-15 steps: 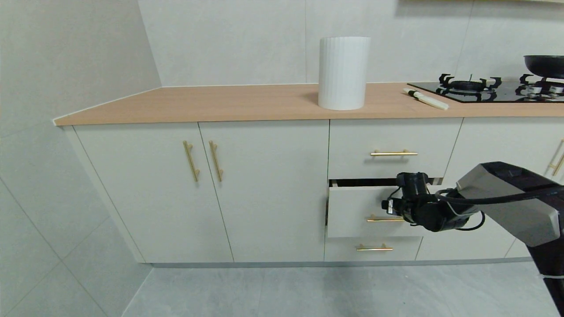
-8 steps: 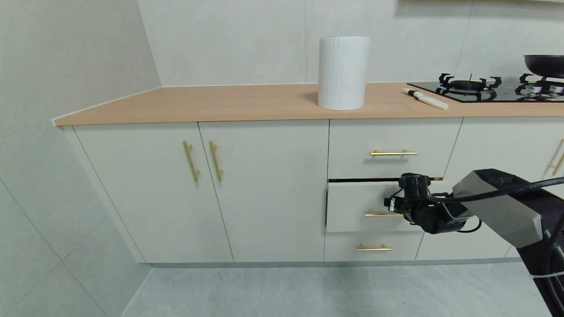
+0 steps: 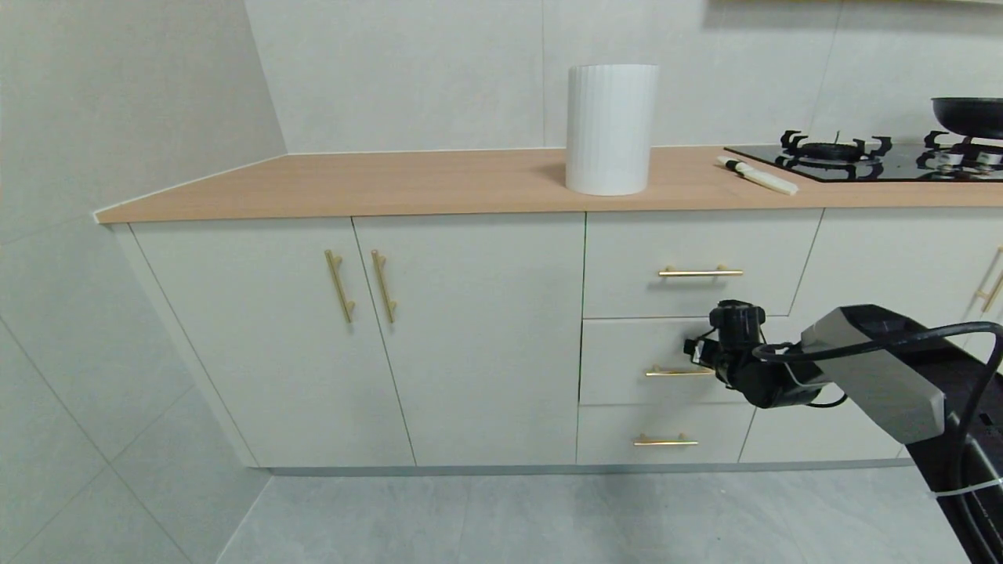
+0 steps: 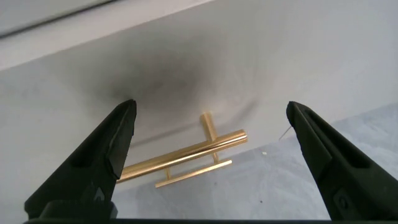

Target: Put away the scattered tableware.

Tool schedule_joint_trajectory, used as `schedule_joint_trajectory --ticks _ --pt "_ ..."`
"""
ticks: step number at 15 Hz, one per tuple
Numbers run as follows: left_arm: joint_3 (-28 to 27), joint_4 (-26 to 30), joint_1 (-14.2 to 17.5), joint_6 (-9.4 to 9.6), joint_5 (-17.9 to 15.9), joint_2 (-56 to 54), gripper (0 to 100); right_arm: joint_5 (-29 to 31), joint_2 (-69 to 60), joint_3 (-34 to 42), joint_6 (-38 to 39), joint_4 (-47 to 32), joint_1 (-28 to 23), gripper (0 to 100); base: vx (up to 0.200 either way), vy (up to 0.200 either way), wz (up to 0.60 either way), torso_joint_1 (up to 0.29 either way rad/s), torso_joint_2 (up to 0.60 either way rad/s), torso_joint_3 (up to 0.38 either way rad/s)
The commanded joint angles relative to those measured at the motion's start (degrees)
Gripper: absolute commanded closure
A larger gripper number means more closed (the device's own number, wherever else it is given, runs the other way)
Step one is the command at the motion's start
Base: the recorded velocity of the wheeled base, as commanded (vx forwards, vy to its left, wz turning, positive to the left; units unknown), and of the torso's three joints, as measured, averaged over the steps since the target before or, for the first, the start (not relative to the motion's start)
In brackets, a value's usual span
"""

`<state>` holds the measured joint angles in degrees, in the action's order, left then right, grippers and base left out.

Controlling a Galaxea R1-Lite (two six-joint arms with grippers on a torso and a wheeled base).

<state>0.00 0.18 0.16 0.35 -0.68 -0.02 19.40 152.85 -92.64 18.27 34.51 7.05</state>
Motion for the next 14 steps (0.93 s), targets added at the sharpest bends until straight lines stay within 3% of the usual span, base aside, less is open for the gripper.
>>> schedule_joint_trajectory --ticks 1,11,14 --pt "0.0 0.0 0.0 0.0 0.0 0.0 0 1.2 2.0 -3.0 0.4 0.1 -0.1 0 0.0 0.0 0.0 0.0 0.0 0.0" --pt "0.0 0.0 0.0 0.0 0.0 0.0 0 1.9 2.0 -4.6 1.0 -0.4 -0.2 0 0.0 0.0 0.0 0.0 0.0 0.0" --pt "0.0 0.0 0.0 0.0 0.0 0.0 0 1.7 -6.1 7.1 0.7 -0.4 0.1 0 0.0 0.0 0.0 0.0 0.0 0.0"
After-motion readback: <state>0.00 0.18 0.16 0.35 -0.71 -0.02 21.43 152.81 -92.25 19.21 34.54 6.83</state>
